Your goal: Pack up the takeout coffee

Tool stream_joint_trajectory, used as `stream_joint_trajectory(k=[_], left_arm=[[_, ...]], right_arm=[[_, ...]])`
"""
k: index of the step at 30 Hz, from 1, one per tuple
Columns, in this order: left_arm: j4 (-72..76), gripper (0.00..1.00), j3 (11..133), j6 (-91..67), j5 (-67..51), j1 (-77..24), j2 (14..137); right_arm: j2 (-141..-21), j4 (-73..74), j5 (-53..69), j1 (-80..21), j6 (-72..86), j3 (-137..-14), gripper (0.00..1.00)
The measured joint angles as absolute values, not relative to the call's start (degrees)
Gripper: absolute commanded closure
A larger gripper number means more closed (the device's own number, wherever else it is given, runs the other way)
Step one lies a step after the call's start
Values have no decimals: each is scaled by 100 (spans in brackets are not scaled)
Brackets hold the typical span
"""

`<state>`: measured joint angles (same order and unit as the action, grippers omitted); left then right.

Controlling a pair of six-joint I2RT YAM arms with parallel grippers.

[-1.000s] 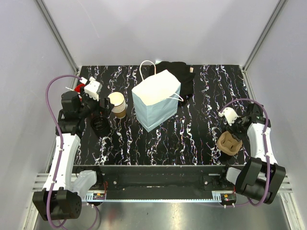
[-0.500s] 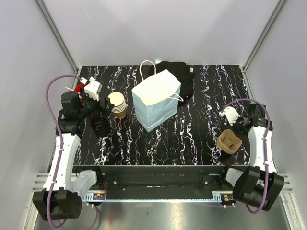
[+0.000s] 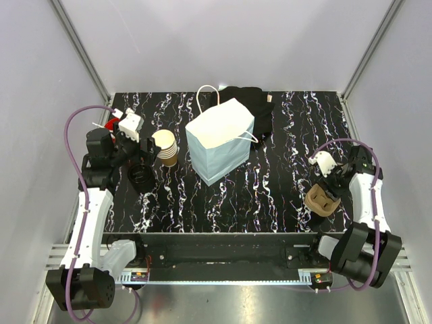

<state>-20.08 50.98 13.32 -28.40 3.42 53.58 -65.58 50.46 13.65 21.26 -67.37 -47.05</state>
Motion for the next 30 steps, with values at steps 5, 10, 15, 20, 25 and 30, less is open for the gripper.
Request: stream_joint_trajectory(k=[5,10,15,20,25,30], left_arm=[[-2008,1,5098,1334,-2851,342,5358],[-2008,1,5098,1334,-2851,342,5358],[-2008,1,5098,1334,-2853,342,5358],[-2008,1,5098,1334,-2853,342,5358],[-2010,1,5098,1334,-2853,342,5358],[-2010,1,5098,1334,-2853,342,5358]], right_arm=[[-6757,4934,1431,2143,-6700,-4700,48],[-6812,4720,1452,2180,-6661,-4700,62],[-6794,4635,1468,2209,-6652,-4700,70],[-6720,4674,1476,2220,-6626,-4698,33],[-6558,4827,1590,2244,-6611,-4722,22],[-6598,4836,1691,2344,-6606,-4799,18]])
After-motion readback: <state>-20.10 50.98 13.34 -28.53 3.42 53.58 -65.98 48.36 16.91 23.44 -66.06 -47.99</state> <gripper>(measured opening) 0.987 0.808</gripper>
